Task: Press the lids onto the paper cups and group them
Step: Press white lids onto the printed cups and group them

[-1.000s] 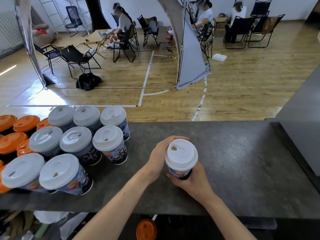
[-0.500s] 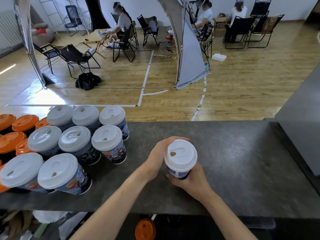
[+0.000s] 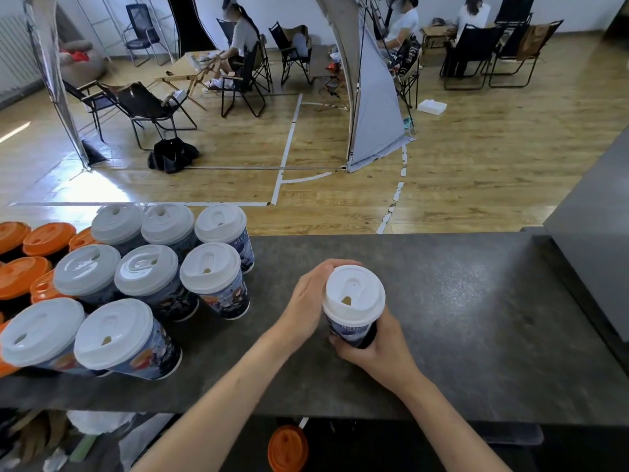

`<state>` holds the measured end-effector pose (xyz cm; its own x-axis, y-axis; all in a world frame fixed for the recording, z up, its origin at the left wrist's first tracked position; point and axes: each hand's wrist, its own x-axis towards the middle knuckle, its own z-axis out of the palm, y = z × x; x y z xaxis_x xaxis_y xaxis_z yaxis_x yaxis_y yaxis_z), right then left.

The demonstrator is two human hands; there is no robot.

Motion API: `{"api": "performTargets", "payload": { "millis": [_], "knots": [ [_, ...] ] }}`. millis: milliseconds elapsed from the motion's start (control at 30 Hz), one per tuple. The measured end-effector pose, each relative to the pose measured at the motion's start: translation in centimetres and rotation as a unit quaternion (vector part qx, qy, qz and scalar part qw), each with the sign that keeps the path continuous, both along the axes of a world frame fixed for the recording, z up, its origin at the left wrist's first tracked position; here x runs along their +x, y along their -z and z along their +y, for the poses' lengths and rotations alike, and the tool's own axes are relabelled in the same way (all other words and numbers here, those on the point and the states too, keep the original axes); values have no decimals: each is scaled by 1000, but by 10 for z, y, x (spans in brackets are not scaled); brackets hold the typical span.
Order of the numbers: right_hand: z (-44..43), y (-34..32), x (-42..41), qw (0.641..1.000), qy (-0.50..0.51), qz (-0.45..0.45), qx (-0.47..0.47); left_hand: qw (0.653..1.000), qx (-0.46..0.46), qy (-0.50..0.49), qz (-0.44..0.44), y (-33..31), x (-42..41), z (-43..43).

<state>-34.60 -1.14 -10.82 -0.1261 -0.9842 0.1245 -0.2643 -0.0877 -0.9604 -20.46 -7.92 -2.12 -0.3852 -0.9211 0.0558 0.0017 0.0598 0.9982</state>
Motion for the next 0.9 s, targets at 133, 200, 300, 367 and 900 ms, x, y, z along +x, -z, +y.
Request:
{"api": "performTargets", "payload": {
  "millis": [133,200,300,367,900],
  "knots": [
    [2,-1,4,1000,3,2,-8,999,-24,-26,2,7,1,12],
    [2,-1,4,1000,6,8,-8,999,-29,-43,9,11,0,21],
    [2,-1,1,1000,7,6,-5,998,-35,-59,8,11,0,22],
    [1,0,-1,1000,11,7,-6,999,-15,-27,-19,1,1,12],
    [-1,0,-1,998,16,46,-35,999,2,-19,-50,-5,9,2]
  ]
}}
